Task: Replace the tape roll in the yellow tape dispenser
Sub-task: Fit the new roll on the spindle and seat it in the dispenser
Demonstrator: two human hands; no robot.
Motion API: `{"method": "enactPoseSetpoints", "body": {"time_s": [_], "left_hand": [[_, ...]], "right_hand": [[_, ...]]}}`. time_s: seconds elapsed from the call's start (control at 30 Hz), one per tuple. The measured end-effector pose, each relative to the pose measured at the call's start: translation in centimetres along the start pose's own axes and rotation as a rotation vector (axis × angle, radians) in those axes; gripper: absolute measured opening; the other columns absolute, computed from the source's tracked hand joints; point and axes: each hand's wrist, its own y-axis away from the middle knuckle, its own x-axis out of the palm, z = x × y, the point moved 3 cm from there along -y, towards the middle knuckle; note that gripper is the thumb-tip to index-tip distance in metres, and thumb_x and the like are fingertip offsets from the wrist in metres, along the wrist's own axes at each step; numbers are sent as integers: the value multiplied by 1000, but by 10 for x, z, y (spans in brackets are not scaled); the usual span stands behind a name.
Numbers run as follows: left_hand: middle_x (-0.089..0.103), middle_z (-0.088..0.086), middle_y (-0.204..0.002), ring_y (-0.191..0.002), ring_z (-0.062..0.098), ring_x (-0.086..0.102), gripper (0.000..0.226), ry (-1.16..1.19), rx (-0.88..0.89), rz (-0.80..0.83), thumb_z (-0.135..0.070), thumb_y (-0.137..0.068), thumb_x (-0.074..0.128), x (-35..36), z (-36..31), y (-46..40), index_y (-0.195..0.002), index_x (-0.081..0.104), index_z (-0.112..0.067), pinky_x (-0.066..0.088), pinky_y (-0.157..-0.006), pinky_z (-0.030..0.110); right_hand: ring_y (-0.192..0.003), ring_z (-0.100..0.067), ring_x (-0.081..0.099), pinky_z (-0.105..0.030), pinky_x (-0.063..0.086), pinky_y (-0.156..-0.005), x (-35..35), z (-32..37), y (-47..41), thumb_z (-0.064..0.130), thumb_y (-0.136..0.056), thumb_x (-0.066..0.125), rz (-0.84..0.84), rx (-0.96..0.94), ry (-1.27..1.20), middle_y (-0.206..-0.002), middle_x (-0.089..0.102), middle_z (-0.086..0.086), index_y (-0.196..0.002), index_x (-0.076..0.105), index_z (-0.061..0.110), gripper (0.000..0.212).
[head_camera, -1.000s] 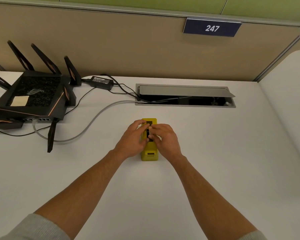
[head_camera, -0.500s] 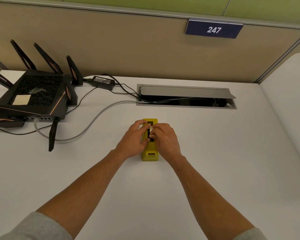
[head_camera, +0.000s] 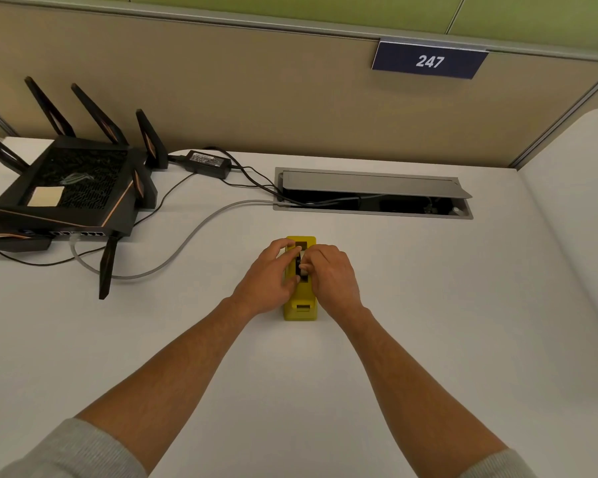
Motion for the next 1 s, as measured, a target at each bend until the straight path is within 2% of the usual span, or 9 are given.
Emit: {"method": "enactPoseSetpoints", "body": {"time_s": [0.47,0.6,0.8,1.0], "left_hand": [[20,-4,-155,-139,21,34,61,-1,5,7,-33,-92,55,3,2,2,-146,30,-20,37,-112,38],[20,-3,-155,-139,21,33,61,13,9,6,-30,-92,56,2,1,3,-146,31,-18,35,-113,37],[22,-2,-155,-139,22,33,60,25,-2,13,-29,-91,58,0,0,2,-145,33,-18,35,-113,38],[23,-3,-154,-138,21,34,58,48,5,5,-29,-91,58,1,1,2,-144,36,-18,37,-112,38]], "right_hand": [[-78,-27,61,-37,49,-70,-3,2,3,1,-79,72,12,25,78,-84,67,-9,-86,64,10,14],[-78,-31,63,-40,51,-69,-3,-1,9,6,-85,67,-11,41,40,-87,68,-14,-89,66,5,4],[-84,-35,68,-44,55,-75,-12,3,9,13,-83,64,-51,20,16,-97,73,-17,-103,70,3,23],[-84,-30,68,-43,56,-72,-9,2,5,15,-83,64,-15,-40,-15,-93,75,-10,-90,75,6,16]]}}
